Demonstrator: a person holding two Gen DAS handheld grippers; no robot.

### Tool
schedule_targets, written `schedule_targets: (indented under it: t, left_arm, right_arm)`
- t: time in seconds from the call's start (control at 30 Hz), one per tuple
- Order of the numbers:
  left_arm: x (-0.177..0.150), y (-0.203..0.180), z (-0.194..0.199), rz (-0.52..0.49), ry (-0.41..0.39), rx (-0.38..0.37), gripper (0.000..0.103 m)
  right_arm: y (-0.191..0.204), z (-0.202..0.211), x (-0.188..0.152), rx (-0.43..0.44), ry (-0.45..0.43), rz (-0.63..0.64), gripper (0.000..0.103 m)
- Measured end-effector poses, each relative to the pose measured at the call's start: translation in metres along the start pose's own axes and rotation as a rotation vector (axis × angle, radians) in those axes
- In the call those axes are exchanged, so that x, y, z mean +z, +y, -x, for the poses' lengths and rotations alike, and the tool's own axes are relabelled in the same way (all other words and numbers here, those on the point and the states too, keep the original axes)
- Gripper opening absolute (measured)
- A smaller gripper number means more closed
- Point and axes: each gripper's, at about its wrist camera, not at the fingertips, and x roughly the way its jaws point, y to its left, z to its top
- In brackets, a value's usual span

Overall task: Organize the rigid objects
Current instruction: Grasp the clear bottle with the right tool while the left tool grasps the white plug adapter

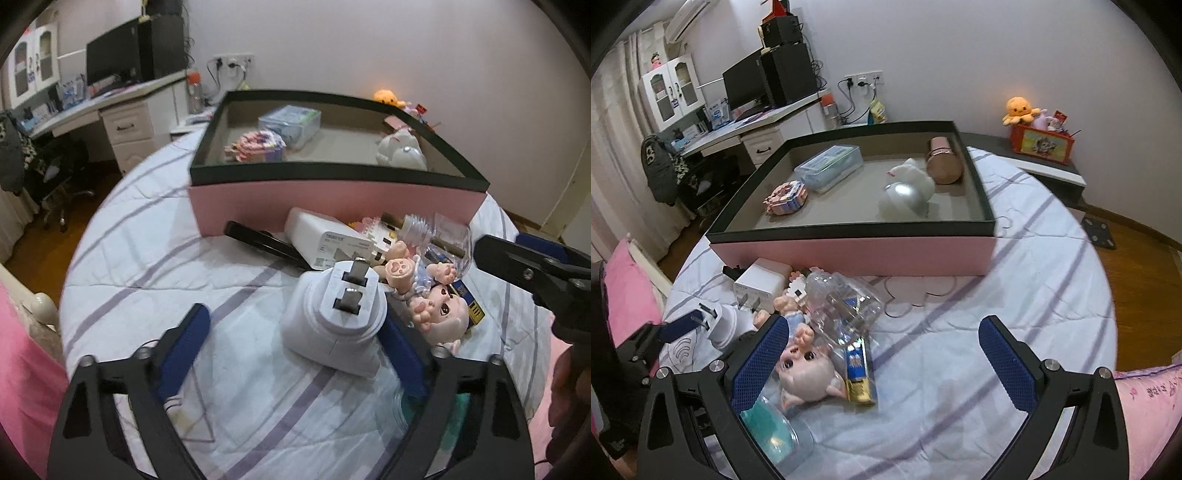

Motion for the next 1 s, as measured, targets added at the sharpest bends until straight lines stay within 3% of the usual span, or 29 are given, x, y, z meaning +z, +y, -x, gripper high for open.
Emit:
schedule_targets:
  t: [0.27, 0.37, 0.47, 1.0]
  left_arm:
    - [0.003, -0.008, -0.011, -0.035, 0.016, -0.072, 0.049]
    - [0.005, -0.008, -0.012, -0.038, 0.017, -0.084, 0.048]
    - [0.005, -0.006, -0.011, -0.033, 0.018, -0.091, 0.048]
    - [0.005, 0.009, 0.016, 0.005, -0.029, -0.053, 0.048]
  right_arm:
    - [0.005, -0.031, 0.01, 0.059, 0.046, 0.011, 0.092]
    - [0.007, -0.041, 0.011, 0.098, 0.07, 0.019, 0.067]
    - [0.008, -0.045, 0.01, 0.14, 0.074, 0.024, 0.054]
    - [0.004, -0.011, 0.004, 0.142, 0.016, 0.005, 0.054]
